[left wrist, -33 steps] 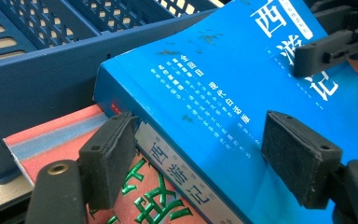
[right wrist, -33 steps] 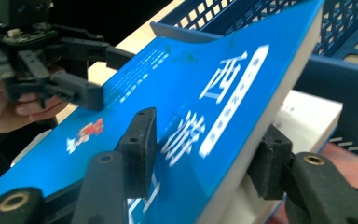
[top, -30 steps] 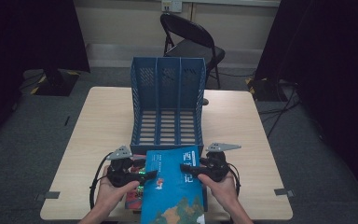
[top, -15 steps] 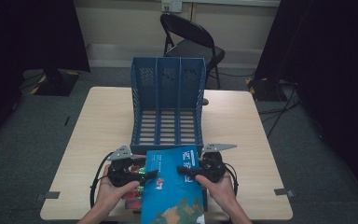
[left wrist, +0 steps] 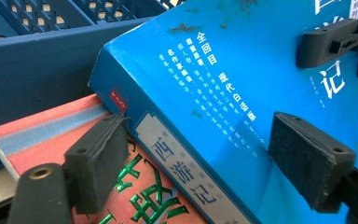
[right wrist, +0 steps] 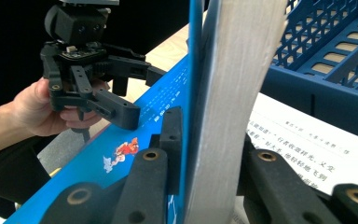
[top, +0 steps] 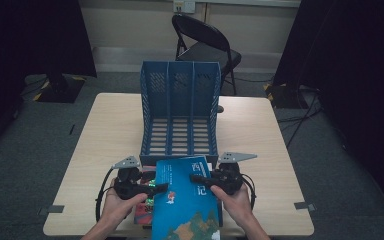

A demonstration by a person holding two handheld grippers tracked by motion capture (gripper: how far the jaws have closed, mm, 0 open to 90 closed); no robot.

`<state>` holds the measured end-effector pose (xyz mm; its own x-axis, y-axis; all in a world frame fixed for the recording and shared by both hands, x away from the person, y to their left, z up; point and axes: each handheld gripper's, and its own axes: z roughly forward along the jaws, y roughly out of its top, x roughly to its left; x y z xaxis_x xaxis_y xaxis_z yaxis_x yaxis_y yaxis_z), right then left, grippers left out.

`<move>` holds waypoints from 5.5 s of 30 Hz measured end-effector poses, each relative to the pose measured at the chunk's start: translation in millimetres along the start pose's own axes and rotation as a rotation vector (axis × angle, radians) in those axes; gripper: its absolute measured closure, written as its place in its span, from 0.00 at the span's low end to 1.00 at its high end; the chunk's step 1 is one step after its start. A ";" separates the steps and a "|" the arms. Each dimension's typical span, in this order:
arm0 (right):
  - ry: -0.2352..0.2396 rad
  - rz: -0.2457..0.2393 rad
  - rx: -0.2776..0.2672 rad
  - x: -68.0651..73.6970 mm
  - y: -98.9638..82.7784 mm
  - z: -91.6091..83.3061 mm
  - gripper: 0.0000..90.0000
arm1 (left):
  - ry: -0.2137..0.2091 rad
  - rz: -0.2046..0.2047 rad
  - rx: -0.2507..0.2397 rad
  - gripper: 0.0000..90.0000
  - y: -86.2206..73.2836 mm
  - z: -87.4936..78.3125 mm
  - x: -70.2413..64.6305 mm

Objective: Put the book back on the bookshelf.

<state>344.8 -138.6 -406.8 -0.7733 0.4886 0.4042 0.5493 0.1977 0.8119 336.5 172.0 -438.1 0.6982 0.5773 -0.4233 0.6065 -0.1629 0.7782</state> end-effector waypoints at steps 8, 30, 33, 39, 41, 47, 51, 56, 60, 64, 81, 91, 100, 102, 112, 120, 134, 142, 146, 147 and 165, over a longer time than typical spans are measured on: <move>-0.008 -0.013 -0.011 4.9 2.7 -2.0 0.84 | -0.007 -0.028 -0.006 0.21 0.7 -0.4 0.6; 0.026 0.000 -0.037 8.0 7.3 -8.3 0.87 | -0.132 -0.138 -0.022 0.27 9.4 5.5 -0.5; 0.031 -0.001 -0.037 9.9 8.1 -7.8 0.86 | -0.164 -0.136 -0.020 0.33 11.8 7.4 -3.0; 0.054 0.001 -0.030 13.7 12.7 -8.4 0.86 | -0.204 -0.112 -0.024 0.40 15.8 2.3 -8.7; 0.058 0.007 -0.035 14.8 13.8 -10.1 0.86 | -0.216 -0.107 -0.034 0.44 18.0 -0.8 -9.8; 0.074 0.006 -0.045 18.8 18.6 -14.5 0.86 | -0.242 -0.108 -0.056 0.48 22.6 -4.3 -9.5; 0.096 0.036 -0.057 13.5 17.7 -14.5 0.86 | -0.264 -0.123 -0.068 0.51 25.2 -5.0 -9.7; 0.106 0.032 -0.079 15.8 22.7 -20.3 0.86 | -0.269 -0.083 -0.074 0.53 35.7 -8.5 -14.0; 0.106 0.027 -0.082 16.8 24.5 -21.3 0.86 | -0.279 -0.087 -0.077 0.54 37.4 -8.3 -13.6; 0.105 0.020 -0.094 20.6 28.0 -25.4 0.86 | -0.289 -0.078 -0.092 0.56 44.2 -12.2 -18.5; 0.105 -0.037 -0.206 43.9 64.3 -45.2 0.87 | -0.286 0.010 -0.222 0.65 81.6 -42.2 -42.1; 0.079 -0.096 -0.242 48.6 90.9 -42.6 0.86 | -0.236 0.085 -0.292 0.66 102.9 -54.4 -42.1; 0.086 -0.156 -0.312 47.0 99.6 -37.1 0.86 | -0.167 0.187 -0.356 0.66 109.5 -61.6 -46.9; 0.066 -0.172 -0.296 47.8 93.8 -32.5 0.85 | -0.175 0.174 -0.362 0.65 101.1 -60.0 -43.2; 0.095 -0.215 -0.289 52.1 76.0 -42.8 0.77 | -0.162 0.269 -0.378 0.64 86.6 -65.1 -64.5; 0.011 -0.275 -0.277 56.2 70.3 -55.3 0.65 | -0.147 0.298 -0.371 0.65 83.7 -65.2 -72.7; -0.053 -0.223 -0.266 27.0 51.2 -64.8 0.55 | -0.134 0.321 -0.344 0.65 80.2 -68.8 -80.4; -0.057 -0.223 -0.235 24.6 46.2 -56.2 0.50 | -0.146 0.307 -0.360 0.65 77.3 -63.8 -76.0; -0.062 -0.219 -0.232 25.0 46.6 -56.4 0.50 | -0.147 0.316 -0.370 0.64 74.1 -60.4 -75.0; -0.061 -0.218 -0.231 25.2 46.7 -56.5 0.50 | -0.146 0.319 -0.365 0.64 74.0 -59.8 -75.3; -0.067 -0.195 -0.244 23.7 46.9 -53.8 0.51 | -0.117 0.293 -0.347 0.64 69.4 -43.7 -72.0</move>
<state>335.1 -163.5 -336.5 -0.8294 0.5180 0.2093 0.2945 0.0871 0.9517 311.7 154.1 -333.4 0.8713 0.4495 -0.1968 0.2285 -0.0166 0.9734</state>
